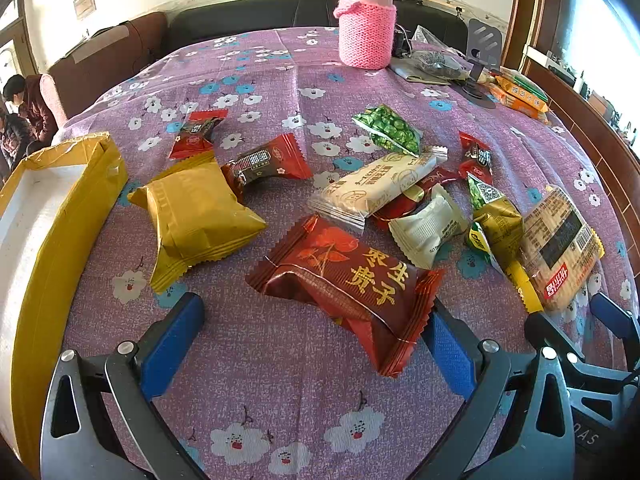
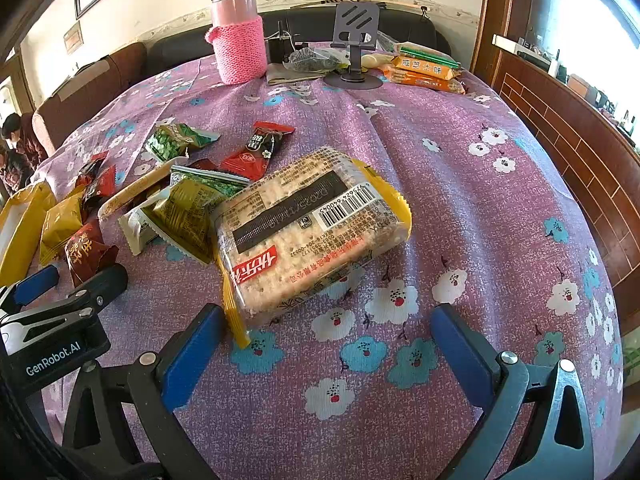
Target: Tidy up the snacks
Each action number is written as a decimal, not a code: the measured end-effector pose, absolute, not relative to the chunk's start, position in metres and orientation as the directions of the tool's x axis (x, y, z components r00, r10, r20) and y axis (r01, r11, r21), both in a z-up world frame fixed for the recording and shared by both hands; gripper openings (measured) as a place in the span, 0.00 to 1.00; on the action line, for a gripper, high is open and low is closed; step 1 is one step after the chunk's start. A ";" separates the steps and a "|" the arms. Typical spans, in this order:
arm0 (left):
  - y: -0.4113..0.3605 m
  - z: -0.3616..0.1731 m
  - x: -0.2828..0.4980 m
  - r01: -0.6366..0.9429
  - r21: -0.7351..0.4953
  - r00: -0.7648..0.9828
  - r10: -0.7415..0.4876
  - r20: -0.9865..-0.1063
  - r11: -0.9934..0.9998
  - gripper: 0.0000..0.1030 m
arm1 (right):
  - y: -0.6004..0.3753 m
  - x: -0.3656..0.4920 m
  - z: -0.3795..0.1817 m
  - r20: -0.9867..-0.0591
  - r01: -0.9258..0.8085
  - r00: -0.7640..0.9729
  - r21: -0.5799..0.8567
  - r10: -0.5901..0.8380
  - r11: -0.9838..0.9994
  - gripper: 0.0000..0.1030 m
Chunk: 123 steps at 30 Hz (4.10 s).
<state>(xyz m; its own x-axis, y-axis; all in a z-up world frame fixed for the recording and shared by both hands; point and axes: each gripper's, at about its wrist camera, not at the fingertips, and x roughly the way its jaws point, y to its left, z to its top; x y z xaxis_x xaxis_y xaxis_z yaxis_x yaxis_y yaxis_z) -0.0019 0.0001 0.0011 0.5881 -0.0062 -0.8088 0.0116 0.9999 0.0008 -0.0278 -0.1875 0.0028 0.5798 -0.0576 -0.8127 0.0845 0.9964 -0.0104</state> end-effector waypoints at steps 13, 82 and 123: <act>0.000 0.001 -0.002 0.012 0.001 0.588 -0.006 -0.809 1.000 1.00 | -0.188 -0.028 0.003 -0.813 0.085 0.579 -0.010 -0.058 0.996 1.00; 0.131 0.052 -0.108 0.149 -0.337 0.636 -0.351 -0.687 0.930 0.94 | -0.089 -0.012 0.043 -0.766 -0.243 0.583 0.152 0.270 0.958 0.68; 0.083 0.019 0.047 0.089 -0.063 0.534 -0.101 -0.839 0.994 0.46 | -0.072 -0.007 0.021 -0.777 -0.308 0.493 0.266 0.393 0.913 0.32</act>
<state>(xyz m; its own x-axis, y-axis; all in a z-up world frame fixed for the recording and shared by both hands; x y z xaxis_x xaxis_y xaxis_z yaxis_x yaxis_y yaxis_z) 0.0471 0.0830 0.0188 0.5339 -0.1012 -0.8395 0.0890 0.9940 -0.0632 -0.0073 -0.0716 0.0205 0.4928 0.3926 -0.7765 -0.3082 0.9133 0.2662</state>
